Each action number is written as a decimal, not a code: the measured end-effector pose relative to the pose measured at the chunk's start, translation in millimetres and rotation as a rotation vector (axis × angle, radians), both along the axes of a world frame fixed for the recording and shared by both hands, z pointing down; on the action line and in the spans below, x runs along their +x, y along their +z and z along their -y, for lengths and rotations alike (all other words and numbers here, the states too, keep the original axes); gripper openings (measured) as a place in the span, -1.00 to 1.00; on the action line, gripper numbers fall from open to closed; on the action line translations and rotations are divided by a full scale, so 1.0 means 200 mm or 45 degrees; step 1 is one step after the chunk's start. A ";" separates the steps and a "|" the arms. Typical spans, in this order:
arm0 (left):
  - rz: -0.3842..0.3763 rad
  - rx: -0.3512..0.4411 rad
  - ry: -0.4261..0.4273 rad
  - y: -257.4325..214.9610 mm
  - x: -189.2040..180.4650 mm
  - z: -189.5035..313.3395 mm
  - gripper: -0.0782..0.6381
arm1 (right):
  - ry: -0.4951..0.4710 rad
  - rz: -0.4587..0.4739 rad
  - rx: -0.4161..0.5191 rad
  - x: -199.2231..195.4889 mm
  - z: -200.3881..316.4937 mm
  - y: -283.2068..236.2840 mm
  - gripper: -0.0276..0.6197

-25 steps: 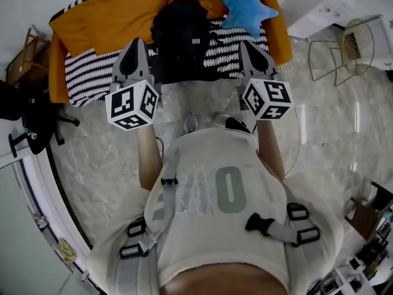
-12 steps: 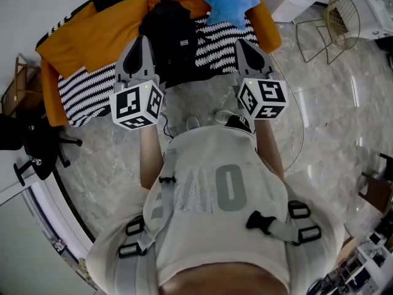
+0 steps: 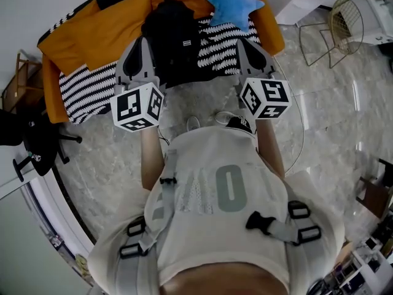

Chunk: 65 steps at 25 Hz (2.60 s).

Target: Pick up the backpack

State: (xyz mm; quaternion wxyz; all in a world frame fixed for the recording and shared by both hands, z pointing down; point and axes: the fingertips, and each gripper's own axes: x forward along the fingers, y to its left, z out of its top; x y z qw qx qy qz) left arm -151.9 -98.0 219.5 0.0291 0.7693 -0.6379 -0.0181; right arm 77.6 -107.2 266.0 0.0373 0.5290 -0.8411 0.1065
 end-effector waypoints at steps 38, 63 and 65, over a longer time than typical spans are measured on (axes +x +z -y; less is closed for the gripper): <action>-0.149 -0.193 -0.025 0.59 -0.21 0.59 0.22 | -0.282 0.296 -0.170 -0.34 0.78 0.32 0.27; -0.357 -0.475 -0.243 2.23 -0.61 1.00 0.42 | -0.280 0.453 -0.529 -0.62 1.32 1.83 0.27; -0.362 -0.528 -0.253 2.36 -0.63 0.99 0.43 | -0.269 0.457 -0.550 -0.62 1.35 1.91 0.27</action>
